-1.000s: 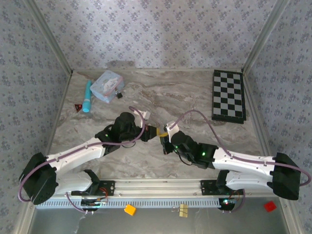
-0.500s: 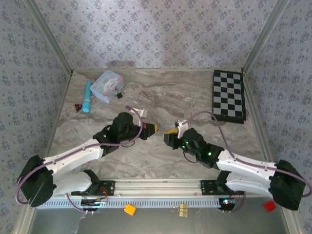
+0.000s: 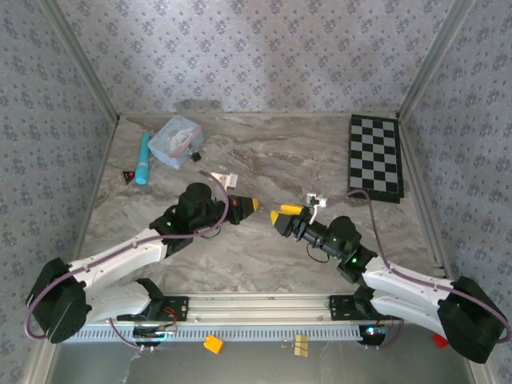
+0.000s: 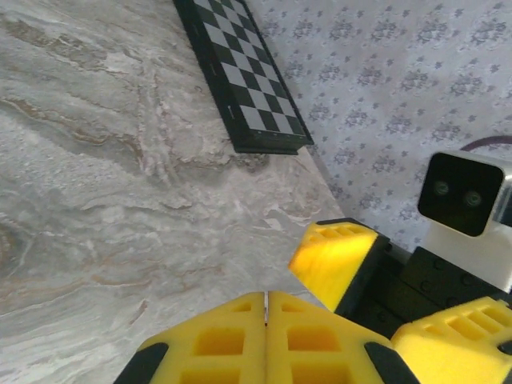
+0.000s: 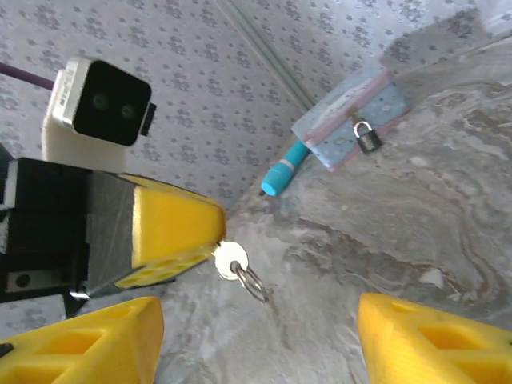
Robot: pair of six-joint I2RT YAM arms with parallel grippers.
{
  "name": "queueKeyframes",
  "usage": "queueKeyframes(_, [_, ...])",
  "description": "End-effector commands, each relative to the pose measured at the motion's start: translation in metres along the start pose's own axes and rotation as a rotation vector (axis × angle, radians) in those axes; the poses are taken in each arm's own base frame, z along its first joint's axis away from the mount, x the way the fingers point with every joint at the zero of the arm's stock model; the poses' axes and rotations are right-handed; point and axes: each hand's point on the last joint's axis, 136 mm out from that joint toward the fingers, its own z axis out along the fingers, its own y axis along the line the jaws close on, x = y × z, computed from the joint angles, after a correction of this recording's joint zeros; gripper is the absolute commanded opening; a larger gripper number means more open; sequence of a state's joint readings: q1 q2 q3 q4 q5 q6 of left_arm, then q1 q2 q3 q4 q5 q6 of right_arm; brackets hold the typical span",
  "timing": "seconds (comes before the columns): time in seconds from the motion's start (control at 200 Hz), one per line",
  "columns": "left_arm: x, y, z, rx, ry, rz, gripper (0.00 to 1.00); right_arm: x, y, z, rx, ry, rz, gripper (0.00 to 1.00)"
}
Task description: Unlock the padlock with the key
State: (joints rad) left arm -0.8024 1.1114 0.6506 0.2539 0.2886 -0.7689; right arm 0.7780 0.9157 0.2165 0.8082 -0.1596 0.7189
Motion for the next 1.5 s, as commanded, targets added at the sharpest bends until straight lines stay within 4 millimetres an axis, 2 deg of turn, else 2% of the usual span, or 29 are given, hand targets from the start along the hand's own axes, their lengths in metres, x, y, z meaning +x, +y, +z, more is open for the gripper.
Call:
queueKeyframes(0.0, [-0.01, -0.026, 0.0, 0.107, -0.013, -0.01, 0.0, -0.012, 0.028, 0.001, -0.148, -0.017, 0.04, 0.6])
queueKeyframes(0.1, [-0.007, -0.032, 0.001, 0.131, -0.003, -0.017, 0.0, -0.012, 0.042, 0.002, -0.22, 0.0, 0.031, 0.56])
queueKeyframes(0.255, [-0.005, -0.037, 0.0, 0.15, -0.003, -0.017, 0.0, -0.012, 0.051, 0.007, -0.264, 0.026, 0.048, 0.5])
queueKeyframes(0.725, [0.001, -0.047, -0.004, 0.192, 0.015, -0.007, 0.0, -0.01, 0.053, 0.009, -0.285, 0.034, 0.066, 0.44])
queueKeyframes(0.969, [0.006, -0.044, 0.0, 0.18, 0.028, 0.003, 0.0, -0.012, 0.056, 0.009, -0.294, 0.037, 0.063, 0.41])
queueKeyframes(1.494, [0.007, -0.041, 0.0, 0.171, 0.022, 0.007, 0.0, -0.013, 0.064, 0.007, -0.331, 0.047, 0.051, 0.13])
